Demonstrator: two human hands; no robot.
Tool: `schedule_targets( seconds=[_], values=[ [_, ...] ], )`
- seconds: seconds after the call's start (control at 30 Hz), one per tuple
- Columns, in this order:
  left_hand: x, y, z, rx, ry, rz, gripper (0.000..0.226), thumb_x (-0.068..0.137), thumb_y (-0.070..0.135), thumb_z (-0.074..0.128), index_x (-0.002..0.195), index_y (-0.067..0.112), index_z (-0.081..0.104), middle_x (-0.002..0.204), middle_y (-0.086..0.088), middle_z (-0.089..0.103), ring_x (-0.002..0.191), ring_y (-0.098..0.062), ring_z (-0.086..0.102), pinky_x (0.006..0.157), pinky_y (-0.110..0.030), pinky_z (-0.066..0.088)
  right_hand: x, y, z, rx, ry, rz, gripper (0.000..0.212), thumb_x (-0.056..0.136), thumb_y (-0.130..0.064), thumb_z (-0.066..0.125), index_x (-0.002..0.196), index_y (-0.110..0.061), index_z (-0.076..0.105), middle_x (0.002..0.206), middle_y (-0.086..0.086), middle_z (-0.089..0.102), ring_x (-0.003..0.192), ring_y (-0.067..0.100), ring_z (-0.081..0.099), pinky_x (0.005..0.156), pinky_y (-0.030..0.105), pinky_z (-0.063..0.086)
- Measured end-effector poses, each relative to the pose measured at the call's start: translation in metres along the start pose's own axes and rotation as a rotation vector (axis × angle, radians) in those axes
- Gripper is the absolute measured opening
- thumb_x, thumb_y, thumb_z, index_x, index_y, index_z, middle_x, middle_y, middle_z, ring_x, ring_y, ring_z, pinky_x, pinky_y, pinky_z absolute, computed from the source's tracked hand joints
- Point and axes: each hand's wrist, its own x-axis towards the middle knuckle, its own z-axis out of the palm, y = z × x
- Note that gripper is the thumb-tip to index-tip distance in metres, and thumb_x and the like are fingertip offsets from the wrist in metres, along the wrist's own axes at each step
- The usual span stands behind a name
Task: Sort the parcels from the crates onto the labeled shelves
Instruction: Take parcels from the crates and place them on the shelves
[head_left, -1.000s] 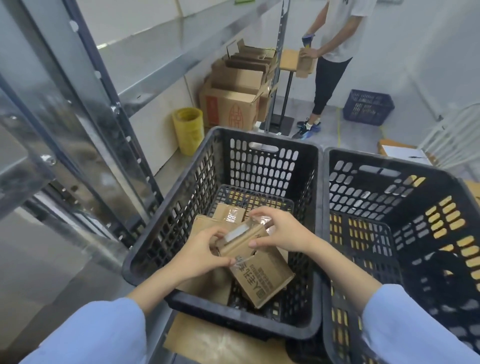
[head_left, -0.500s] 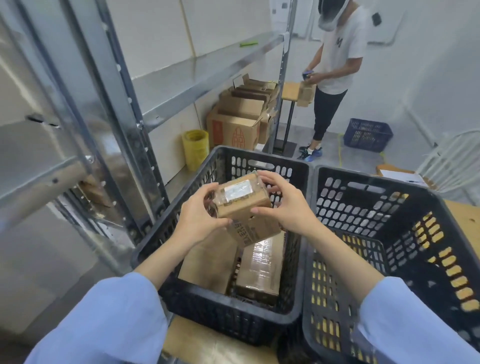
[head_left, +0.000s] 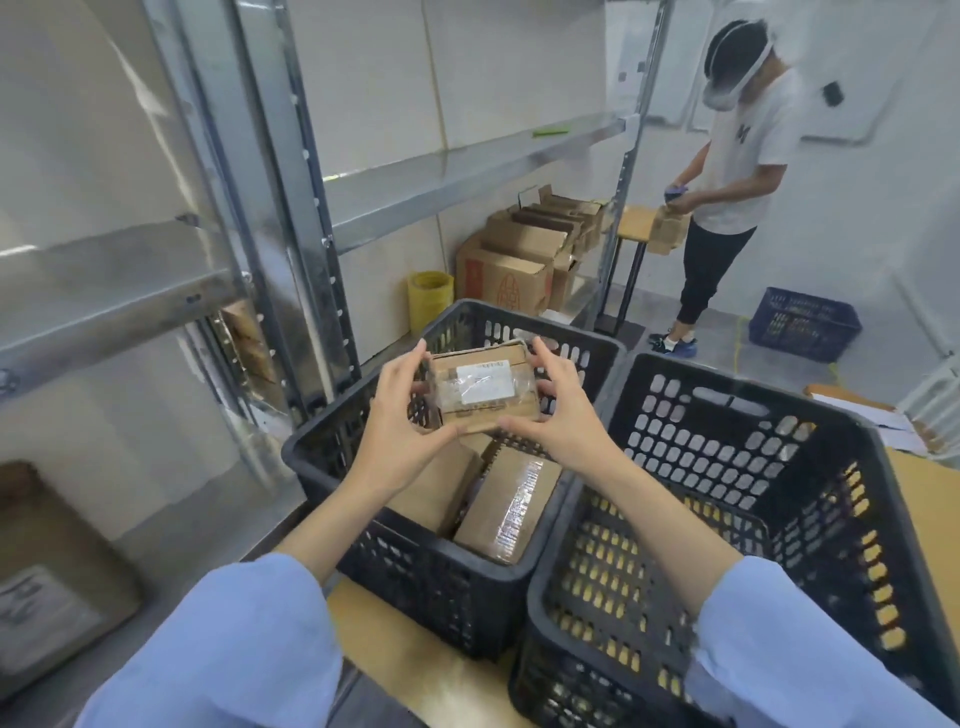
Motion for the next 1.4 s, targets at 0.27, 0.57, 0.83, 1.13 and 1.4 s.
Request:
schedule_targets(
  seconds=[0.27, 0.57, 0.83, 1.13, 1.4],
  values=[
    [-0.042, 0.024, 0.0, -0.036, 0.094, -0.094, 0.074, 0.076, 0.013, 0.081, 0.138, 0.03, 0.045, 0.139, 0.013, 0.047, 0.124, -0.001, 0.048, 0.102, -0.025, 0.046, -0.028, -0.002, 0.0, -0.006, -0.038, -0.091, 0.09, 0.073, -0.013, 0.086, 0.143, -0.03, 0.032, 0.129, -0.012, 0.032, 0.121, 0.006, 0.041, 0.11, 0.042, 0.042],
    [-0.071, 0.041, -0.007, -0.152, 0.151, -0.158, 0.07, 0.078, 0.011, 0.081, 0.132, 0.036, 0.045, 0.144, 0.015, 0.045, 0.135, -0.009, 0.042, 0.103, -0.042, 0.048, -0.042, -0.005, 0.006, 0.225, -0.129, -0.057, 0.068, 0.078, 0.005, 0.076, 0.118, -0.037, 0.04, 0.131, -0.014, 0.05, 0.121, 0.003, 0.049, 0.108, 0.037, 0.046],
    [-0.088, 0.05, -0.025, 0.003, 0.249, -0.176, 0.087, 0.076, 0.028, 0.082, 0.149, 0.027, 0.035, 0.14, 0.008, 0.04, 0.132, -0.006, 0.042, 0.105, -0.039, 0.046, -0.045, -0.022, 0.028, 0.207, -0.158, -0.084, 0.093, 0.083, -0.003, 0.076, 0.156, -0.018, 0.021, 0.143, -0.002, 0.039, 0.128, 0.012, 0.042, 0.082, 0.003, 0.046],
    [-0.132, 0.056, -0.071, 0.041, 0.396, -0.232, 0.081, 0.071, 0.034, 0.085, 0.139, 0.025, 0.044, 0.137, 0.006, 0.045, 0.126, 0.0, 0.046, 0.106, -0.041, 0.045, -0.054, -0.061, 0.072, 0.164, -0.306, -0.179, 0.08, 0.078, -0.02, 0.083, 0.144, -0.025, 0.037, 0.144, -0.008, 0.039, 0.123, 0.003, 0.042, 0.096, 0.012, 0.041],
    [-0.195, 0.056, -0.132, 0.108, 0.495, -0.259, 0.082, 0.066, 0.041, 0.084, 0.136, 0.033, 0.042, 0.14, 0.018, 0.049, 0.131, -0.002, 0.045, 0.105, -0.049, 0.045, -0.076, -0.101, 0.133, 0.258, -0.468, -0.222, 0.076, 0.077, -0.016, 0.083, 0.135, -0.03, 0.036, 0.13, -0.024, 0.047, 0.116, -0.015, 0.046, 0.103, 0.029, 0.048]
  ],
)
